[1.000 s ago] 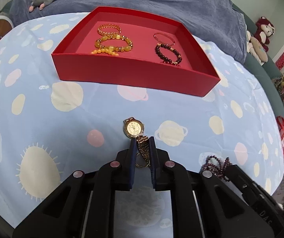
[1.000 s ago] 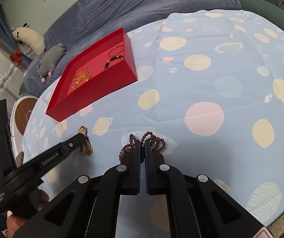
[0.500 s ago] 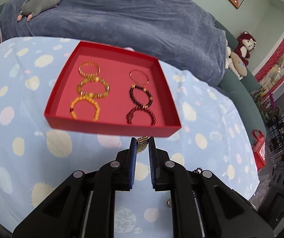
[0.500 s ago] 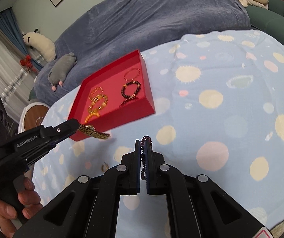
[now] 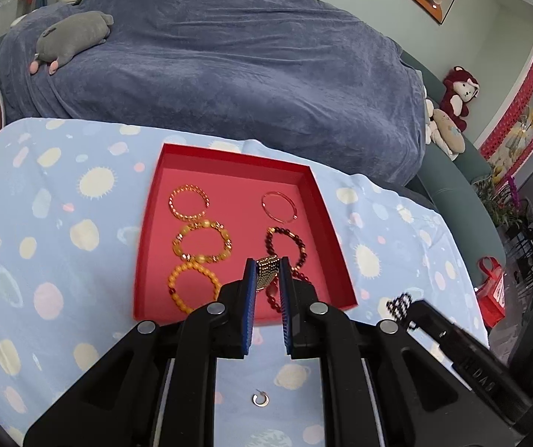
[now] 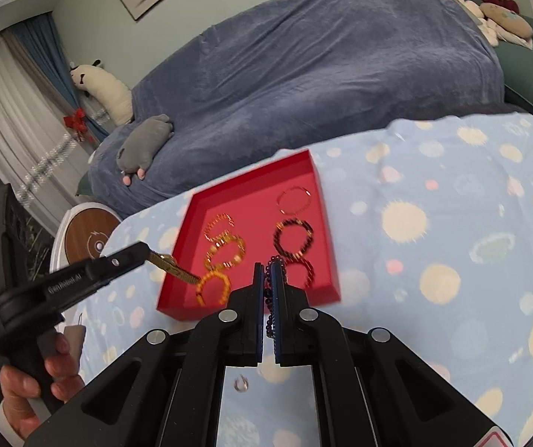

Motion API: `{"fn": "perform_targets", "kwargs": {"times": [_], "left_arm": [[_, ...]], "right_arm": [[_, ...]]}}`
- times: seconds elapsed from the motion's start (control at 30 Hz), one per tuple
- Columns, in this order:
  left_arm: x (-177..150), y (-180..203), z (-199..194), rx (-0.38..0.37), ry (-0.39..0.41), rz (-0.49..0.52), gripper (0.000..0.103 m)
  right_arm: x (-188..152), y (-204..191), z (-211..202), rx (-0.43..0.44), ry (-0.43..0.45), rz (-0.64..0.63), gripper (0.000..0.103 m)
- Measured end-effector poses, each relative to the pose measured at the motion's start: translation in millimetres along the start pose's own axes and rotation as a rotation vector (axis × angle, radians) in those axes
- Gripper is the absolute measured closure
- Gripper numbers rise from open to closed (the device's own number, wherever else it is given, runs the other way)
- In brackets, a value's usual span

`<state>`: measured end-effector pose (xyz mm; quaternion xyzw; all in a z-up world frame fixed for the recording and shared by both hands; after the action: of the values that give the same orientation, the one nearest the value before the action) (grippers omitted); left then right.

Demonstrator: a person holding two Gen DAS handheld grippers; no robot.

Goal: Organize jewelry
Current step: 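Carry the watch and garnet bracelet into the red box and open both tools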

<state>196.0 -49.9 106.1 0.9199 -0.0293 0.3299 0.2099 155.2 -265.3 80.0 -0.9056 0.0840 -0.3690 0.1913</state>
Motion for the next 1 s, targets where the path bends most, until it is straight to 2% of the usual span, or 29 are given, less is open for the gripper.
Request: {"fn": "perform_targets", "kwargs": {"times": [0.2, 0.43, 0.6, 0.83, 0.9, 0.97, 1.0], "left_arm": [[29.5, -10.2, 23.9, 0.014, -0.011, 0.031, 0.091], [69.4, -23.9, 75.1, 0.025, -0.047, 0.075, 0.091], [82.8, -38.1, 115.3, 0.044, -0.087, 0.071, 0.091], [79.7, -57.1, 152.7, 0.047, -0.137, 0.057, 0.091], [78.2, -59.2, 155.2, 0.044, -0.131, 0.065, 0.091], [77.5, -60.8, 153.0, 0.048, -0.106, 0.065, 0.085], [77.1, -61.7, 150.2, 0.048, -0.099, 0.062, 0.077]], "right_arm": [[40.7, -29.4, 37.8, 0.041, -0.006, -0.043, 0.099], [76.7, -44.3, 112.7, 0.076, -0.074, -0.024, 0.099], [83.6, -44.4, 163.6, 0.078, -0.132, 0.006, 0.099], [78.3, -34.6, 211.9, 0.047, -0.205, 0.027, 0.099], [77.1, -30.2, 214.7, 0.036, -0.203, 0.032, 0.091], [77.6, -27.3, 212.4, 0.024, -0.193, 0.031, 0.091], [78.0, -26.2, 209.2, 0.022, -0.182, 0.027, 0.091]]}}
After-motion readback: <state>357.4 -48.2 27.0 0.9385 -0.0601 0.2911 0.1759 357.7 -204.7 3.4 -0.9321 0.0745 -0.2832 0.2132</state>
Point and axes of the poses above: each gripper's, at about its wrist camera, not at the fingertips, and z roughly the way its jaws point, y to its right, x to its top, the point moved 2 cm from there along z, roughly the way its jaws point, and after that the axes turned 4 degrees about -x, right-handed, at the moved point
